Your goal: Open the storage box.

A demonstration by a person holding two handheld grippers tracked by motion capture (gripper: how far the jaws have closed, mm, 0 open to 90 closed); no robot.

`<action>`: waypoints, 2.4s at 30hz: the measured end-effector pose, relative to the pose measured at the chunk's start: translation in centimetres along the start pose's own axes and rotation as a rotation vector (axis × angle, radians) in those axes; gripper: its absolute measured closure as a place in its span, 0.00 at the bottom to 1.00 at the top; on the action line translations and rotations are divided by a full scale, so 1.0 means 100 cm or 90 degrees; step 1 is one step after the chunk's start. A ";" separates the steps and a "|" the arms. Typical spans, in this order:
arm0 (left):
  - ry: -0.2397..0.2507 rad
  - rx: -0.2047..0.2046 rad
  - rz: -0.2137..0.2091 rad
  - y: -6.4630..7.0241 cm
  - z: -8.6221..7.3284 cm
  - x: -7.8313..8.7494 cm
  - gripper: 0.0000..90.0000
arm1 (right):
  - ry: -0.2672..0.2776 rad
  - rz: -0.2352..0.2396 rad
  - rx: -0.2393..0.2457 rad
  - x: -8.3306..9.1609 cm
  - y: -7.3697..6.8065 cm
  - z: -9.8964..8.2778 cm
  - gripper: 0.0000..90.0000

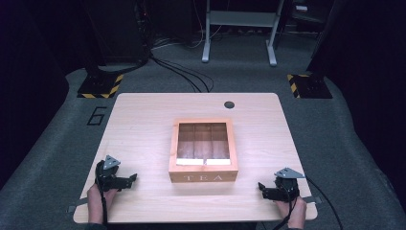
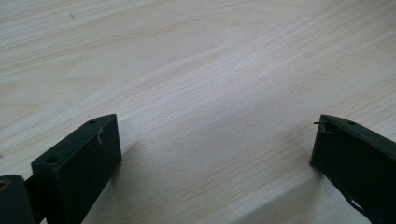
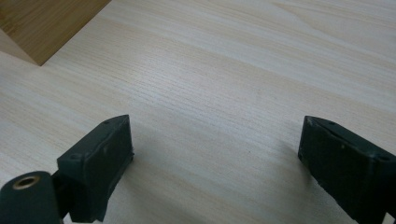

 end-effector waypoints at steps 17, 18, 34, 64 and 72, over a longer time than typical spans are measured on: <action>0.001 0.002 0.000 0.000 0.000 0.000 0.01 | -0.004 -0.004 -0.002 0.002 0.000 0.004 0.10; 0.002 0.004 0.000 0.000 0.000 0.000 0.01 | 0.001 -0.001 -0.001 0.004 -0.002 0.006 0.10; 0.003 0.005 -0.001 0.000 0.000 -0.001 0.01 | 0.039 0.102 0.029 0.011 -0.050 0.043 0.02; 0.003 0.006 -0.001 0.000 0.000 -0.001 0.01 | 0.094 0.167 0.060 0.000 -0.085 0.064 0.69; 0.002 0.006 -0.001 0.000 0.000 -0.001 0.01 | 0.102 0.170 0.058 0.001 -0.084 0.062 0.70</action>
Point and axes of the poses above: each handheld gripper's, and its own axes: x roughly backward along the jaws, z roughly out of its top, y roughly to its right, the point moved 2 cm from there along -x, roughly forward along the jaws, and after that the axes turned 3 degrees about y, right-handed, at the moved point
